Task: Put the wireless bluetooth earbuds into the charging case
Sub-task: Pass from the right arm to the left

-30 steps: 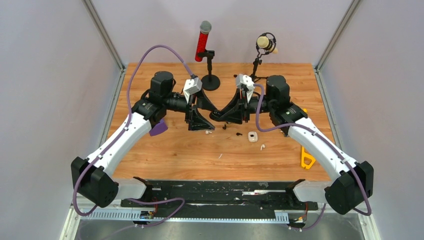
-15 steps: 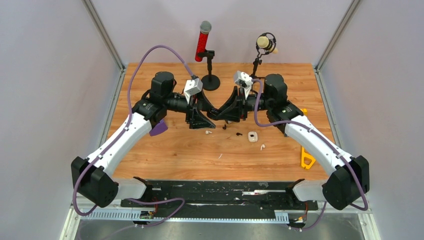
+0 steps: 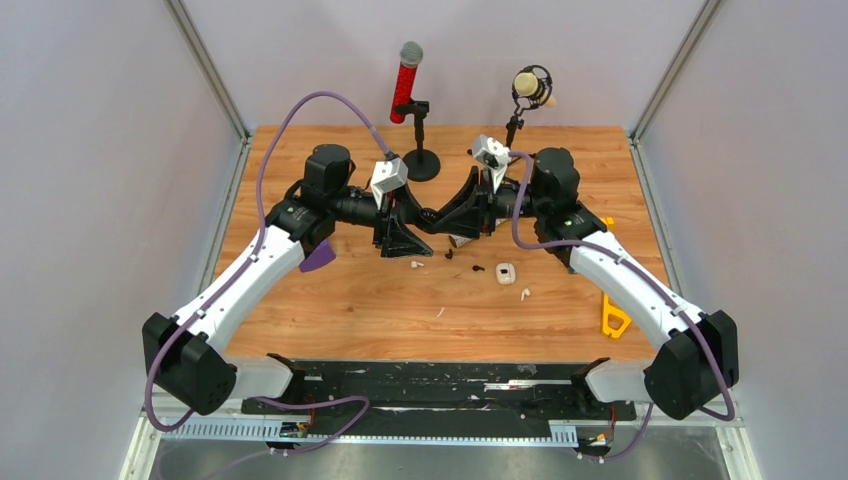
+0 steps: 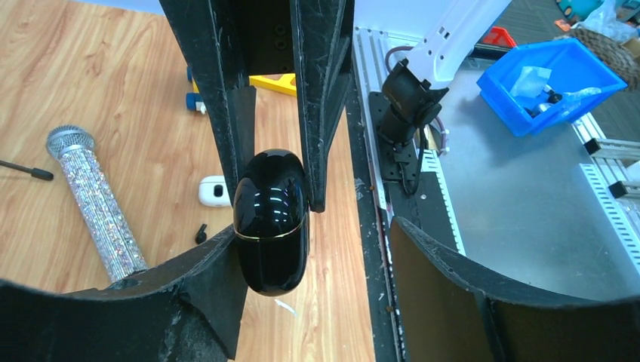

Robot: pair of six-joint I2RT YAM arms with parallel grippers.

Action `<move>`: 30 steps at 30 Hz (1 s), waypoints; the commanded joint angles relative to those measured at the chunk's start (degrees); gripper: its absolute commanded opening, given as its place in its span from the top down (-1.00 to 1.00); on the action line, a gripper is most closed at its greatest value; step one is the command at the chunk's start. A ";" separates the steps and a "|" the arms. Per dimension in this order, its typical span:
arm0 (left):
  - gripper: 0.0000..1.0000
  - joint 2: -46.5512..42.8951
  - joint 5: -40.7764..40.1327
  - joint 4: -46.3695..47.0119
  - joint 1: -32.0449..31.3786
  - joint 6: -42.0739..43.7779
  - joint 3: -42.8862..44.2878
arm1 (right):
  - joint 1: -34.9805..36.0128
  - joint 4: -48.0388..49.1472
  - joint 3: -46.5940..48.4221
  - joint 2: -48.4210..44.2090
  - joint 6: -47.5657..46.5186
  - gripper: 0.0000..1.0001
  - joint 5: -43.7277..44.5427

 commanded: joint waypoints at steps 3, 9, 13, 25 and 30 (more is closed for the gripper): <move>-0.28 0.76 -0.26 1.80 -0.17 -0.83 0.48 | -0.12 4.64 -2.00 -0.29 1.40 0.95 0.17; -0.10 1.19 -0.81 1.88 -0.18 -1.08 0.81 | -0.11 5.99 -2.83 -0.71 2.15 0.96 0.90; -0.01 1.33 -1.06 2.33 -0.17 -1.42 0.85 | -0.10 7.00 -3.32 -0.57 3.58 0.96 0.37; 0.34 1.63 -0.85 3.27 -0.23 -2.49 0.95 | -0.12 12.38 -6.85 -0.72 8.25 0.96 0.00; 0.56 1.48 -0.84 3.01 -0.19 -2.06 0.88 | -0.10 11.65 -6.74 -0.76 7.44 0.82 -1.53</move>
